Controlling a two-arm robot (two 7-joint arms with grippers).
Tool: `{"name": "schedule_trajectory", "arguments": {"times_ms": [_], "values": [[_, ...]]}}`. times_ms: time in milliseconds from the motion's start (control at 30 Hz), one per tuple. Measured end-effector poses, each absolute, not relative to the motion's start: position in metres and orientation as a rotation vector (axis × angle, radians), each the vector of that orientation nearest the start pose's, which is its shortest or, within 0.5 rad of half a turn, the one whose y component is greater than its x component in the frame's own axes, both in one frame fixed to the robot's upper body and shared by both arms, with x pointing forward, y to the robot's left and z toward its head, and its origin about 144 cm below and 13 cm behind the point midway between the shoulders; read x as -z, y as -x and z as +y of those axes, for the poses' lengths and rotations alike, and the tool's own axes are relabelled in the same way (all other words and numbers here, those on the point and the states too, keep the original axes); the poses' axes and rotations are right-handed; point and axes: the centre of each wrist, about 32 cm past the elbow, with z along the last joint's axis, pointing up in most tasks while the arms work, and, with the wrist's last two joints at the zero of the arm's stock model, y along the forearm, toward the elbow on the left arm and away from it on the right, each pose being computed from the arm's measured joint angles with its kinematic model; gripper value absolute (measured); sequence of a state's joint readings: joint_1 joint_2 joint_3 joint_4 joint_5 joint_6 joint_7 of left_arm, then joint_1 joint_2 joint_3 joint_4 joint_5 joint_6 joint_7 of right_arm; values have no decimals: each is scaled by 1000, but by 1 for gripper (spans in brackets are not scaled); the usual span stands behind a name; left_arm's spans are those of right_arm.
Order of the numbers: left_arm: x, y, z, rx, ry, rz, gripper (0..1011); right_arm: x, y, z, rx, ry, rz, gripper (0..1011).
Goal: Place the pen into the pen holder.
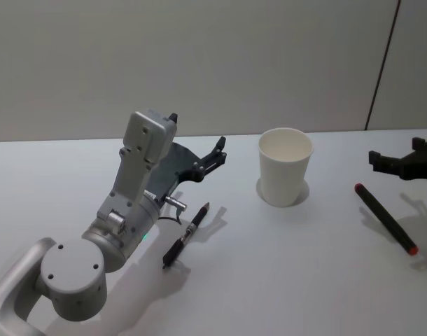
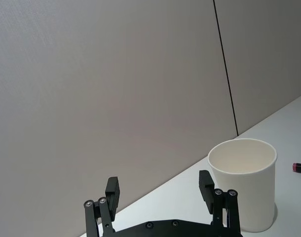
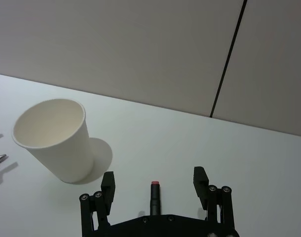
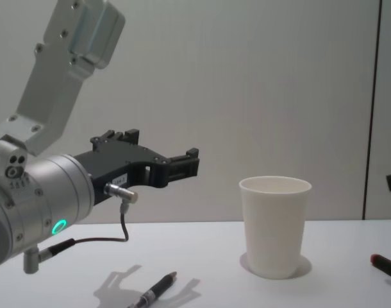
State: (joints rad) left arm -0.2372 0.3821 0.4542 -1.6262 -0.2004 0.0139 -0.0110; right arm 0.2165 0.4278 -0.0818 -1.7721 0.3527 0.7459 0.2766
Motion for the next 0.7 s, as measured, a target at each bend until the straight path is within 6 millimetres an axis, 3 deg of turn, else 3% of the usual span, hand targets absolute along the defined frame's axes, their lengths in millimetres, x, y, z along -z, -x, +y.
{"name": "schedule_trajectory", "arguments": {"times_ms": [367,700], "values": [[-1204,-492,198,-1124,-61,-268,1001,-1276,-507,-314,1172,370,288,1001],[-1204,-492,198,-1124,-61,-268,1001,-1263,-521,-313,1170,396,321,1001]]}}
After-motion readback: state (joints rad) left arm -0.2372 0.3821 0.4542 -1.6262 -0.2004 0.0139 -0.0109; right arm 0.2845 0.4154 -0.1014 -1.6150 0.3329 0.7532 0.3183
